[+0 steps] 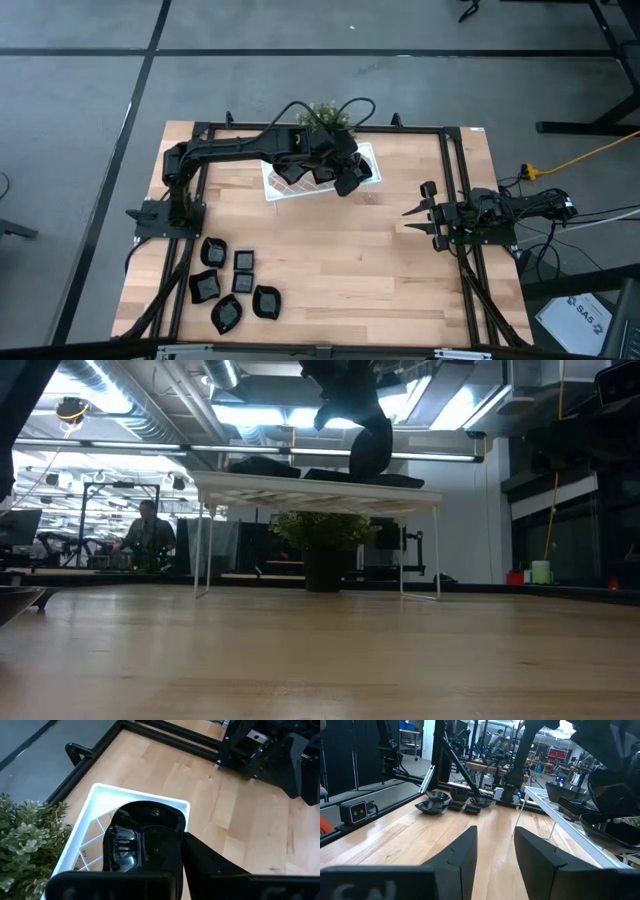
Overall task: Pick & Place Mini shaped plates
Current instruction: Stack the leaf shaped plate on top of the leaf shaped plate on the shelf
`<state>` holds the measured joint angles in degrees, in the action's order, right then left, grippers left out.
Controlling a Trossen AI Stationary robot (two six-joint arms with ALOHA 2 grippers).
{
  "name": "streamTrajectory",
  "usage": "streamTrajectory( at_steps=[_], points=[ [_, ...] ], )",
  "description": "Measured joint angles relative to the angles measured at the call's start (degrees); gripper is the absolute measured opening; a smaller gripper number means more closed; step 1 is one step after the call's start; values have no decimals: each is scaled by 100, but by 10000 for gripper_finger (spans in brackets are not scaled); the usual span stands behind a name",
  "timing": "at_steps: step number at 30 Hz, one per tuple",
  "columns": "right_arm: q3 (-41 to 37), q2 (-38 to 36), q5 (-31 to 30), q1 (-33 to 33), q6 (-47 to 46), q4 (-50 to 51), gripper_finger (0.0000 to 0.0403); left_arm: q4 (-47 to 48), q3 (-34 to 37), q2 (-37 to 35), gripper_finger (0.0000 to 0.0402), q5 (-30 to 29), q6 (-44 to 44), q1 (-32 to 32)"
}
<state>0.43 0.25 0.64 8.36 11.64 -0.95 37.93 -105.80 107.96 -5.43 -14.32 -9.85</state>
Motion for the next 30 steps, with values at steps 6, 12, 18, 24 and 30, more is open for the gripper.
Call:
streamTrajectory(
  at_steps=[6, 12, 18, 24, 30],
  points=[
    [0, 0, 0, 2, 0, -1, 129, 0, 0, 0, 14, 0, 8, -2],
    [0, 0, 0, 0, 0, -2, 129, 0, 0, 0, 14, 2, 161, -2],
    [0, 0, 0, 2, 0, -2, 129, 1, 0, 0, 14, 9, 355, -2],
    [0, 0, 0, 1, 0, 0, 129, -6, 0, 0, 14, 17, 508, -2],
    [0, 0, 0, 1, 0, -2, 129, -66, 0, 0, 14, 18, 645, -2]
  ],
)
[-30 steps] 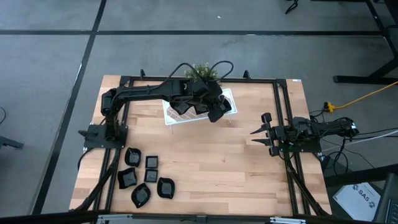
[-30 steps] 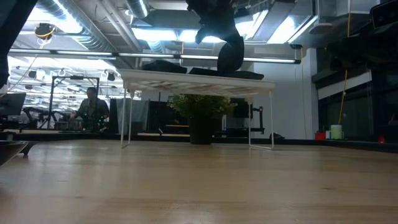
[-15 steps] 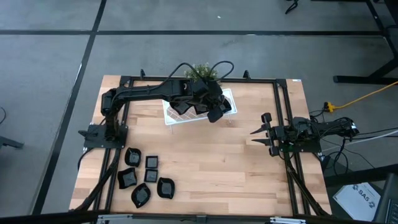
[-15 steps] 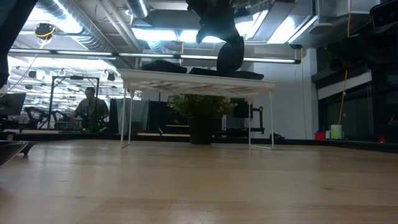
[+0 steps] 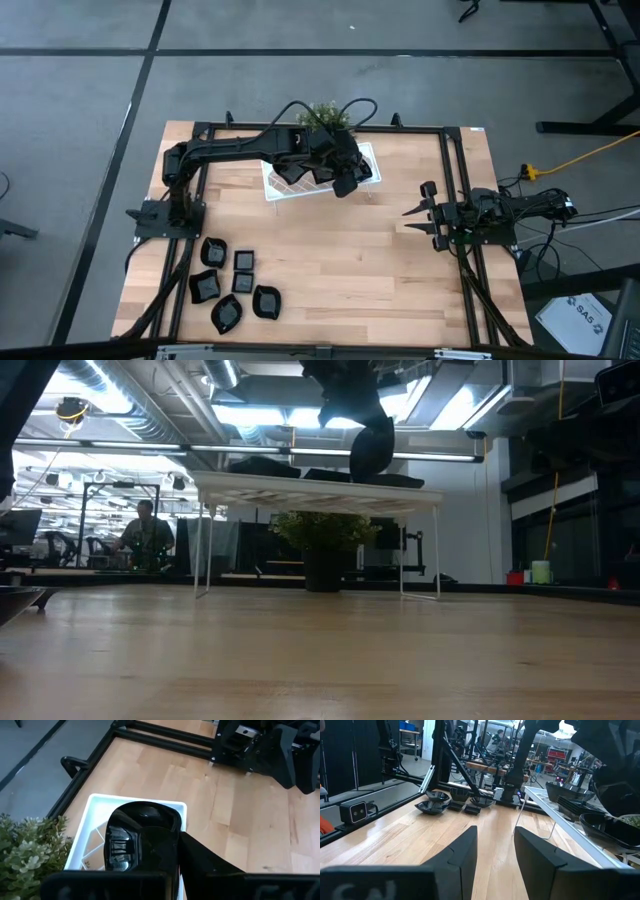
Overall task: Pick & Place Mini shaped plates
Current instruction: Stack the leaf shaped plate on top of the leaf shaped plate on the shelf
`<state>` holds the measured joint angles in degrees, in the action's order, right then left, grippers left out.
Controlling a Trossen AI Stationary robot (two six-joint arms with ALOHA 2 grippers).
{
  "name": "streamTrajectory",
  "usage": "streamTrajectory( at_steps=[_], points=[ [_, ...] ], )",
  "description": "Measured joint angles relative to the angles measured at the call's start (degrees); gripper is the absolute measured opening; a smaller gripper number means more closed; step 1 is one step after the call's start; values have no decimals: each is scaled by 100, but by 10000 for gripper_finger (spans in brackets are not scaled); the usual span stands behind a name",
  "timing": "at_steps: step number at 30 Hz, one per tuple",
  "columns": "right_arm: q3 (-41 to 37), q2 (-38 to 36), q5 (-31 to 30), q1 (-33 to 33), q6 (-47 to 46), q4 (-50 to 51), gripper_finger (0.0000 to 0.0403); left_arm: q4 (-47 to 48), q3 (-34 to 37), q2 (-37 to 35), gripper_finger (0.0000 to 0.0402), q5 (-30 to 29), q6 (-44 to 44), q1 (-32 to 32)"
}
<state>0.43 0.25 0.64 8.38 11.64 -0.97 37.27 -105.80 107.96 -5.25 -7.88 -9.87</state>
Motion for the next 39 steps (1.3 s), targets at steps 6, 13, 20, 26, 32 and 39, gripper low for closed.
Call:
streamTrajectory(
  at_steps=[6, 13, 20, 26, 32, 39],
  points=[
    [0, 0, 0, 0, 0, 1, 129, -39, 0, 0, 14, 1, 61, 2],
    [0, 0, 0, -1, 0, 1, 129, -63, 15, 0, 14, 137, 59, 2],
    [0, 0, 0, 1, 0, 0, 129, -295, 225, 4, 15, 135, 28, 2],
    [0, 0, 0, 1, 0, 2, 129, -329, 238, 9, 61, 133, 48, 2],
    [0, 0, 0, 0, 0, 0, 129, -327, 238, 9, 122, 6, 13, 2],
    [0, 0, 0, 0, 0, 1, 129, -315, 238, 9, 144, 188, -51, 6]
  ],
)
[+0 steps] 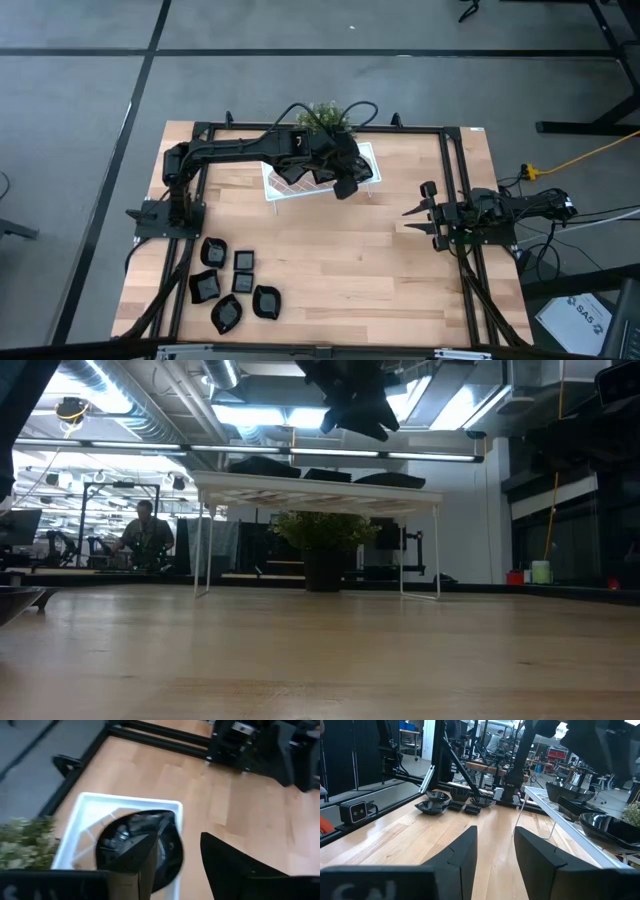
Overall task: Pick & Place Mini shaped plates
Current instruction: Stack the leaf shaped plate on top of the leaf shaped plate on the shelf
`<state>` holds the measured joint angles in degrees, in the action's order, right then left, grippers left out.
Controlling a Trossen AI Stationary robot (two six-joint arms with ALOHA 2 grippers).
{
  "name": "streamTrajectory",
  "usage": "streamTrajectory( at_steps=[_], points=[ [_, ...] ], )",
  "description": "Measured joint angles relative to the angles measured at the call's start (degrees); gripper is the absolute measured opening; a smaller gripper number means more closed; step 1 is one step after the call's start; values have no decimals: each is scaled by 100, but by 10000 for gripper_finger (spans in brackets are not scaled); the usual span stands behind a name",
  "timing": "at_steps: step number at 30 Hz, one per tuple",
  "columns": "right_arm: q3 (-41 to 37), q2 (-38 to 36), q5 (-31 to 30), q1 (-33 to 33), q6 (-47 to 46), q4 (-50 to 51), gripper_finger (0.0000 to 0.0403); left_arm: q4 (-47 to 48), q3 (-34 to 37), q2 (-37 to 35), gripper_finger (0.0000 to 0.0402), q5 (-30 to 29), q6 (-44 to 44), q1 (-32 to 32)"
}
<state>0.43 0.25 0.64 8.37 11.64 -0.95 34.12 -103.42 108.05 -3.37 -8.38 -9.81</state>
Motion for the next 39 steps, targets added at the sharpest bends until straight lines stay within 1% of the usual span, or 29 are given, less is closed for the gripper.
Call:
streamTrajectory(
  at_steps=[4, 8, 11, 16, 22, 28, 31, 35, 39],
  points=[
    [0, 0, 0, 0, 0, -1, 129, 114, 0, -1, 139, 536, -30, 74],
    [0, 0, 0, 0, 0, -1, 129, 599, -83, -33, 132, 1219, -73, 290],
    [0, 0, 0, 0, 0, -1, 129, 1060, -122, -64, 129, 1247, -190, 550],
    [0, 0, 0, 1, 0, -2, 129, 1689, -129, -72, 128, 1082, -256, 1080],
    [0, 0, 0, 0, 0, -1, 129, 2092, -116, -72, 125, 385, -564, 1788],
    [0, 0, 0, 0, 0, -2, 129, 2415, -107, -74, 123, 95, -754, 2463],
    [0, 0, 0, -1, 0, 0, 129, 2698, -105, -74, 123, -162, -781, 2790],
    [0, 0, 0, 1, 0, -2, 129, 3245, -105, -74, 123, -647, -920, 3191],
    [0, 0, 0, 0, 0, -1, 129, 4008, -103, -74, 123, -941, -1209, 3502]
  ],
)
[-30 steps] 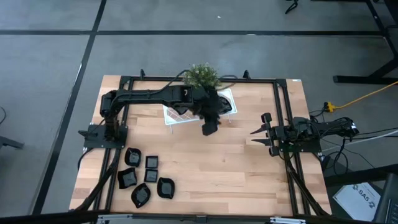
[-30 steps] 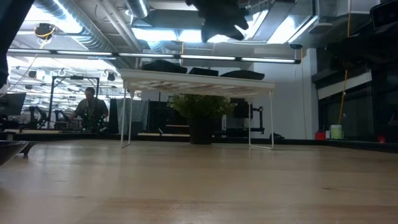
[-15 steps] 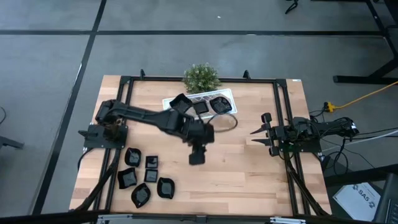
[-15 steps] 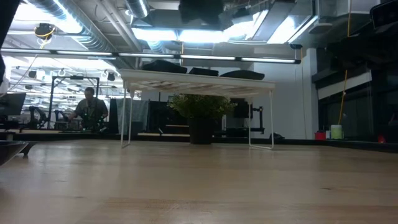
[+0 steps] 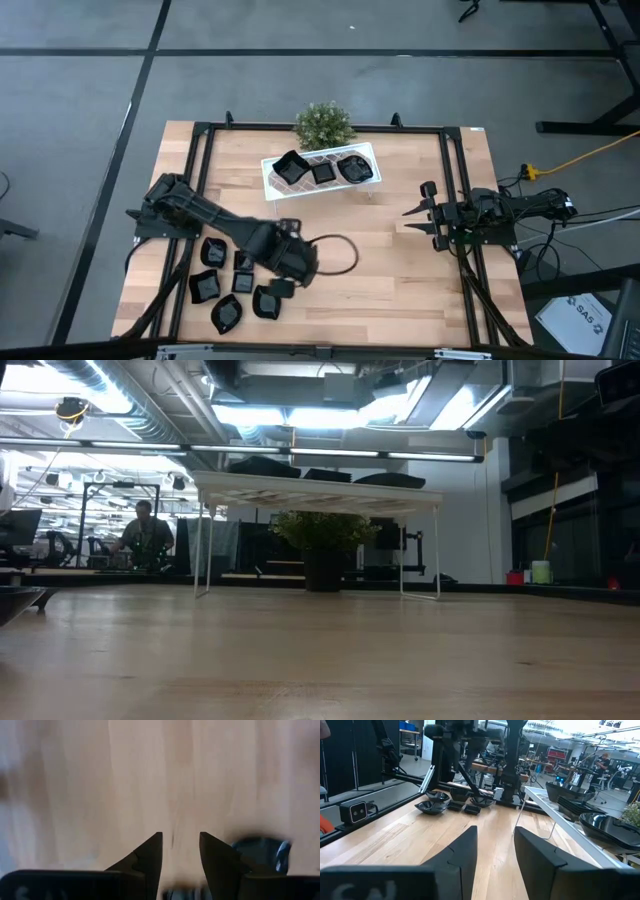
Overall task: Pick & Place Mini shaped plates
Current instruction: Stack the leaf shaped plate on top of the leaf shaped plate on the shelf
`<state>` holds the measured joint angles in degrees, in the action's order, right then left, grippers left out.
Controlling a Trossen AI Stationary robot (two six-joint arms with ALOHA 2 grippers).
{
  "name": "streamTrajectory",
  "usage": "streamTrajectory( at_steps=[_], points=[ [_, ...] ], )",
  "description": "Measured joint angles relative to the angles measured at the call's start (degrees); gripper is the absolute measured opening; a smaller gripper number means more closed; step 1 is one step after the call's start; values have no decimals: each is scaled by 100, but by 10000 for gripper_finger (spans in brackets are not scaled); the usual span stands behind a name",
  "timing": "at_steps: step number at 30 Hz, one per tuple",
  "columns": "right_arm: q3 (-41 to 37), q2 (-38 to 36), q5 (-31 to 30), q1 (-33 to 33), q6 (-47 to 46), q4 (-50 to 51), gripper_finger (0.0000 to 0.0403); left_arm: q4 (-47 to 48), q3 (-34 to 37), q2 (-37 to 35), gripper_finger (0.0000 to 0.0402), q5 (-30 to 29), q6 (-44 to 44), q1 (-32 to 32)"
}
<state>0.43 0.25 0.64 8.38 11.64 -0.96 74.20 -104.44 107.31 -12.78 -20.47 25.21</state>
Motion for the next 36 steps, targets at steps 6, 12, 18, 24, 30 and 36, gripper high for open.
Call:
streamTrajectory(
  at_steps=[6, 12, 18, 24, 30, 36],
  points=[
    [0, 0, 0, -1, 0, -1, 129, 910, 592, -1, 123, -116, -1005, 231],
    [0, 0, 0, 1, 0, -1, 129, 999, 1318, -89, 123, 607, -2093, 256],
    [0, 0, 0, 1, 0, -1, 129, 1045, 1847, -98, 123, 1357, -3005, 245],
    [0, 0, 0, 1, 0, -1, 129, 1202, 2496, -203, 123, 2000, -3976, 245],
    [0, 0, 0, 1, 0, -1, 129, 1232, 3289, -403, 123, 2339, -4872, 319],
    [0, 0, 0, -2, 0, -1, 129, 768, 3788, -474, 123, 2427, -5648, 413]
  ],
)
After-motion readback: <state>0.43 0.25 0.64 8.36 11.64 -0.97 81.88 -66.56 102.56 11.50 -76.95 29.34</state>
